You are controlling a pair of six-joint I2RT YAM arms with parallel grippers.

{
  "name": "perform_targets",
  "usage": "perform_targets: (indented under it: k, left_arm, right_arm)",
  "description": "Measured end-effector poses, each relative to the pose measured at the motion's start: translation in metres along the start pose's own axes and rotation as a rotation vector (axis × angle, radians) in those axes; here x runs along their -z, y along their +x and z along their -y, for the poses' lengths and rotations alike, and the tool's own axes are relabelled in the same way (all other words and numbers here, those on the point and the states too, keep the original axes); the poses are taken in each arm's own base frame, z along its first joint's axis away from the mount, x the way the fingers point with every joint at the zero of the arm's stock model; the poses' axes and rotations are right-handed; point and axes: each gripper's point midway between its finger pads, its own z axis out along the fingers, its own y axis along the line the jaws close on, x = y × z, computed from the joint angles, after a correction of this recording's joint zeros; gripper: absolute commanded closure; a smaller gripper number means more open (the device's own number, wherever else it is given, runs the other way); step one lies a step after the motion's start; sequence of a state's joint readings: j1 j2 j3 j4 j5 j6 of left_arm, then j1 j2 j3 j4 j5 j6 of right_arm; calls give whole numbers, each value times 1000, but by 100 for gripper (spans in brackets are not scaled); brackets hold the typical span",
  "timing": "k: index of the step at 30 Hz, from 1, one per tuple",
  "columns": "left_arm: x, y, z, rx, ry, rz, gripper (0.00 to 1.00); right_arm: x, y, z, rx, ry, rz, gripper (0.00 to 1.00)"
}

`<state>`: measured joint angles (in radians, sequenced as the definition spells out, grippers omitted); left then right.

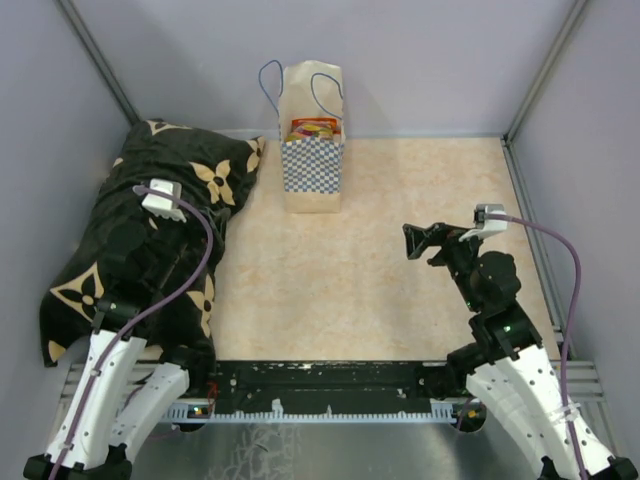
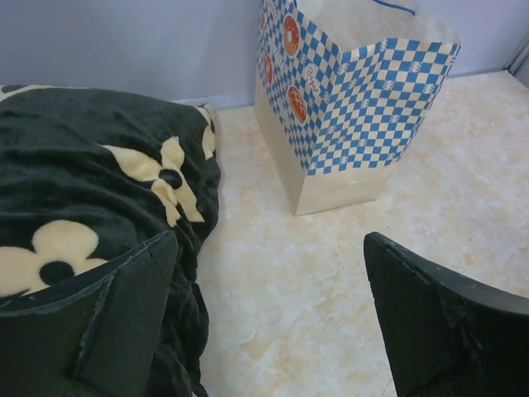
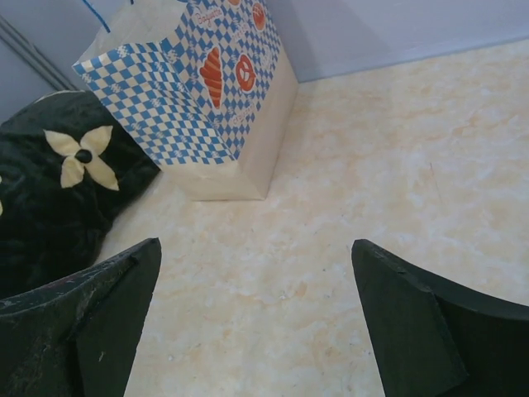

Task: Take the snacks out of the paper bag

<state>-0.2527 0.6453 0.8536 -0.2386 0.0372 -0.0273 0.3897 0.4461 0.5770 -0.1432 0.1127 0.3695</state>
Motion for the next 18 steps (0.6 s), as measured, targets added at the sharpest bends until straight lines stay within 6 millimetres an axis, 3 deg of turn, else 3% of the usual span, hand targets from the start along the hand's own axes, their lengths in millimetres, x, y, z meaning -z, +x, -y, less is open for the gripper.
perform_targets:
  k: [8,12,18]
  left_arm:
    - [-3,8,-11,1,-59,-22,0]
    - [-5,13,-14,1,-77,-38,0]
    - [-8,26,-15,2,-80,-92,0]
  right_arm:
    - [-9,9,-7,-73,-28,-14,1]
    - [-27,13,-2,-49,43,-121,1]
    - [-91,-32,-7,4,200,-204,1]
